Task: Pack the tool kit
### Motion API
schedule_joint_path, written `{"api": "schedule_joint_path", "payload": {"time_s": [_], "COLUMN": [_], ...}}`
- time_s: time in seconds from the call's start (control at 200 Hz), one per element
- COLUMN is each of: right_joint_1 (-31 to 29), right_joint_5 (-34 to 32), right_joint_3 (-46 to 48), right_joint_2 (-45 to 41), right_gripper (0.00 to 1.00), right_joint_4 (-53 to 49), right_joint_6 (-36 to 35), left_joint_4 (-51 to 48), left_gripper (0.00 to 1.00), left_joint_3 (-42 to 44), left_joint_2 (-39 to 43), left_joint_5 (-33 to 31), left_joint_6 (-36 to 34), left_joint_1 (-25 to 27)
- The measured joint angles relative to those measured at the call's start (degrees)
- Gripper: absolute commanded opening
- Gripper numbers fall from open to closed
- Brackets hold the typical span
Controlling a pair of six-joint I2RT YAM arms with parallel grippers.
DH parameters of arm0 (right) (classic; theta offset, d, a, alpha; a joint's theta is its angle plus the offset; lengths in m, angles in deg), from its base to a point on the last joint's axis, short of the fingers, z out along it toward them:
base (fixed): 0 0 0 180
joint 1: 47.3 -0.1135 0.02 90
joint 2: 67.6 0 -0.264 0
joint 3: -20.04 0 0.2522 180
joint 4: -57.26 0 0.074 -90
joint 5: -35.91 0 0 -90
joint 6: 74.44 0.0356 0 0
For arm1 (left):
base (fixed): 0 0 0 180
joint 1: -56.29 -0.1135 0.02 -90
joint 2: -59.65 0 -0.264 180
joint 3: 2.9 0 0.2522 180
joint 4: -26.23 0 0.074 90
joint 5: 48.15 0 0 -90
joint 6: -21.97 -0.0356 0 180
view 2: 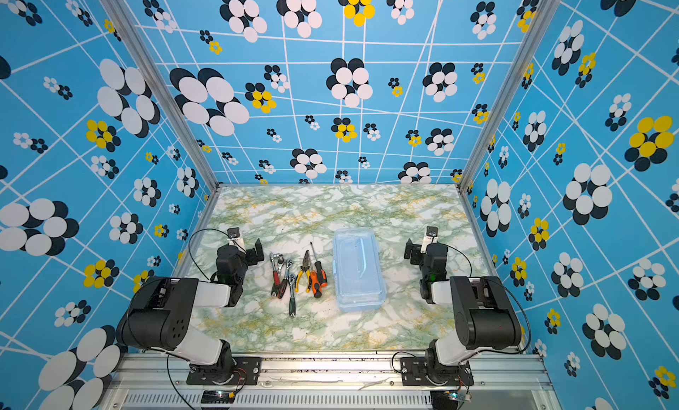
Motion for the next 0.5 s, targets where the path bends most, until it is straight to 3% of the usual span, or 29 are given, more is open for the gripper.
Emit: {"api": "schedule_joint_path", "payload": {"time_s": [0.5], "right_joint_1": [0.0], "right_joint_5": [0.0], "right_joint_3": [0.0], "right_joint_2": [0.0], "right_gripper": [0.99], "right_joint_4": [0.0], "right_joint_6": [0.02], "left_joint_4": [0.0], "left_gripper": [0.99], "left_joint_3": [0.0], "left_joint_2": [0.0], "left_joint_5": [0.46], "left_joint_6": [0.0], "left_joint_1": [-0.13]}}
